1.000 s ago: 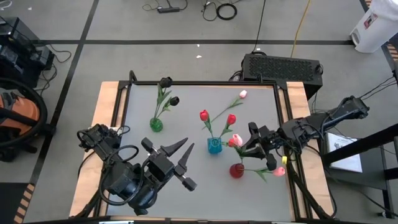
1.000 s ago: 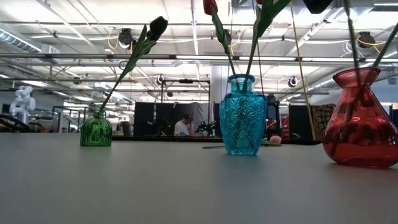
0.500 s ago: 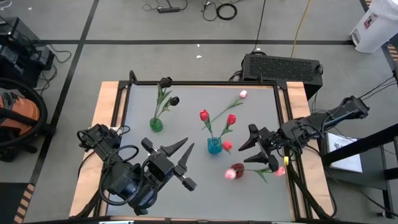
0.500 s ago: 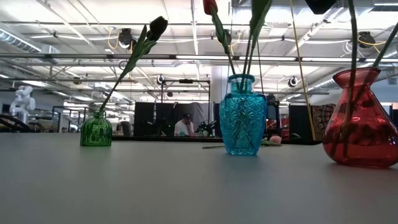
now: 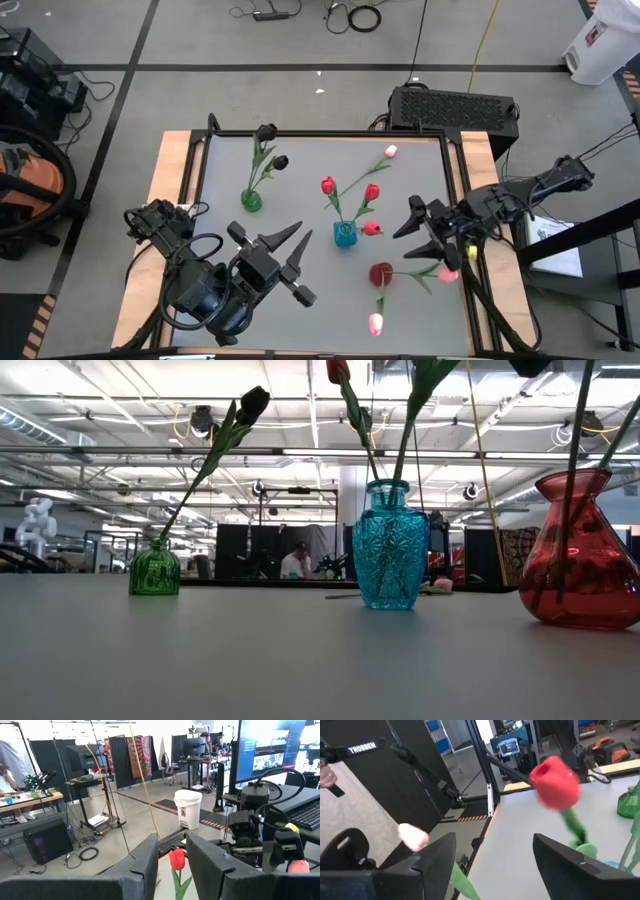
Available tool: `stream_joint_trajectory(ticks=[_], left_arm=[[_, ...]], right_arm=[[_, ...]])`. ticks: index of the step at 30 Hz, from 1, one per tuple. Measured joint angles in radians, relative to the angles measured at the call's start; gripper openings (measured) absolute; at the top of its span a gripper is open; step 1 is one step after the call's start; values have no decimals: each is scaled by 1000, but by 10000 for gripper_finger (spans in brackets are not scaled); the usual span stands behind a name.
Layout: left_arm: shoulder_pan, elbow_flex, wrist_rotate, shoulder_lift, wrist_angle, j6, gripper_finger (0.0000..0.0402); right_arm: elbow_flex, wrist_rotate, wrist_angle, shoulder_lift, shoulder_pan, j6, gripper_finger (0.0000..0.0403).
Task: Sort flowers into vase by color
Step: Put the pink tulip into the red vase
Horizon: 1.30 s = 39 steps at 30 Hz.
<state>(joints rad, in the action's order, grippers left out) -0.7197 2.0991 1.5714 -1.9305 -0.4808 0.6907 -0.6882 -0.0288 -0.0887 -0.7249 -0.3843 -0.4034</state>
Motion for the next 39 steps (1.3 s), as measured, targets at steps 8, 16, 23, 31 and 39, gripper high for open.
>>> stream_joint_trajectory(ticks=[8, 16, 23, 31, 39], left_arm=[[0, 0, 0, 0, 0, 0, 109], [0, 0, 0, 0, -37, 0, 109], [-16, -1, -18, 48, -49, 5, 109], [-33, -1, -259, 154, 76, -33, 109], [67, -1, -624, 290, 585, -476, 109]], right_arm=[[0, 0, 0, 42, 0, -2, 256], [0, 1, 2, 70, 0, -31, 256], [0, 1, 2, 77, 0, -39, 256], [0, 2, 2, 77, 0, -72, 256], [0, 3, 1, 77, 0, -110, 256]])
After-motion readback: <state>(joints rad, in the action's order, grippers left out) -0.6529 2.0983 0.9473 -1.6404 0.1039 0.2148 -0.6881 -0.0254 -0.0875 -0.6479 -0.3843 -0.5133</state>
